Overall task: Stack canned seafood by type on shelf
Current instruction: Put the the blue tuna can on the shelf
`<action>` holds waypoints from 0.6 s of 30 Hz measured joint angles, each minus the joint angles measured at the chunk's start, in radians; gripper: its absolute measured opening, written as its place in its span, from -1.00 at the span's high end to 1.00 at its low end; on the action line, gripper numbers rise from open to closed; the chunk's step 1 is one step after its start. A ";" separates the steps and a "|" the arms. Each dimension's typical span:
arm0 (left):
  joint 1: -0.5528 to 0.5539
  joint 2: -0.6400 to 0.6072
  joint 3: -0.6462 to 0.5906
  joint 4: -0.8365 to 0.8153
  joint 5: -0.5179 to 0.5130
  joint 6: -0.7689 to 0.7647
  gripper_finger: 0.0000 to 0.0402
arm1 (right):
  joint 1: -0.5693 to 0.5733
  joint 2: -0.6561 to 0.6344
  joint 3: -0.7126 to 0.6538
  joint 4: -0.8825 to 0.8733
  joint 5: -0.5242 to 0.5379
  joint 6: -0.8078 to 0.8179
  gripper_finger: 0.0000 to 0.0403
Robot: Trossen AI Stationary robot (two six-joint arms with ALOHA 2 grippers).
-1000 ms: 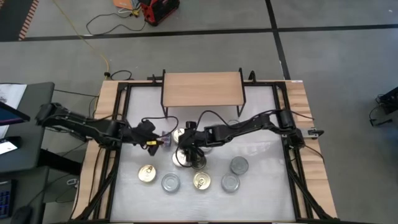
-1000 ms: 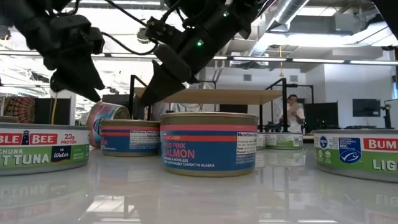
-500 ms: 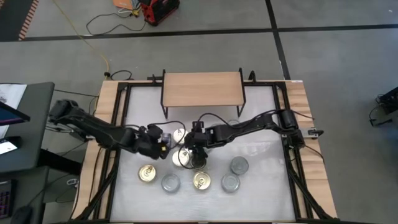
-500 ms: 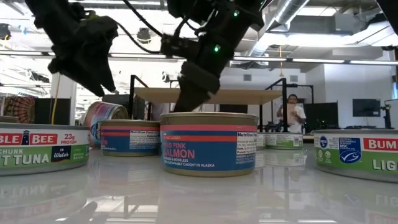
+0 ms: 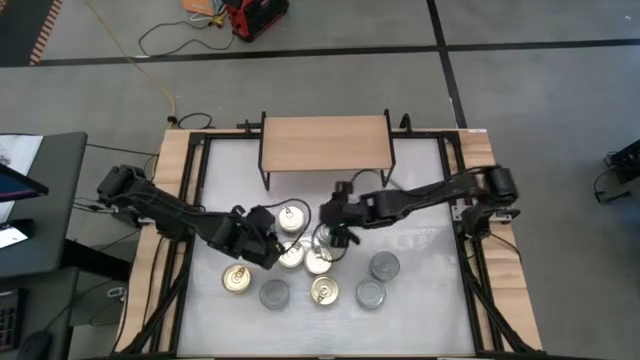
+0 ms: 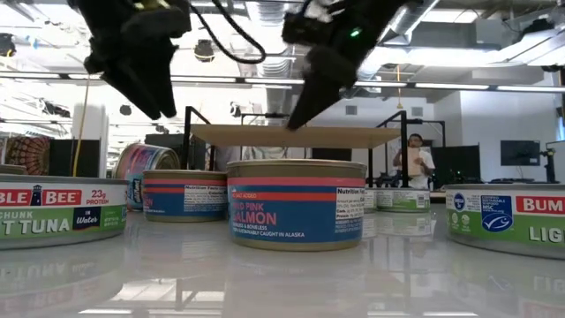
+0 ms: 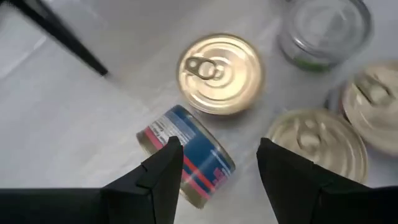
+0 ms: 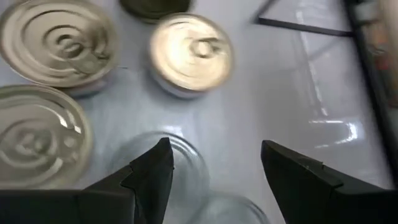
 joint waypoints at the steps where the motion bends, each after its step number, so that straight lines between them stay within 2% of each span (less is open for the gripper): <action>1: 0.003 0.000 0.000 -0.015 0.009 -0.022 0.02 | 0.000 -0.039 -0.027 -0.004 0.008 0.001 -0.36; 6: 0.001 -0.001 0.000 -0.043 0.010 -0.110 -0.11 | -0.008 -0.254 -0.127 0.022 0.056 0.004 -0.36; 11: 0.016 -0.001 -0.001 -0.043 0.038 -0.181 -0.36 | -0.019 -0.435 -0.232 0.175 0.060 0.027 -0.36; 18: 0.058 0.013 -0.001 -0.068 0.069 -0.232 -0.67 | -0.002 -0.518 -0.363 0.231 0.057 0.024 -0.36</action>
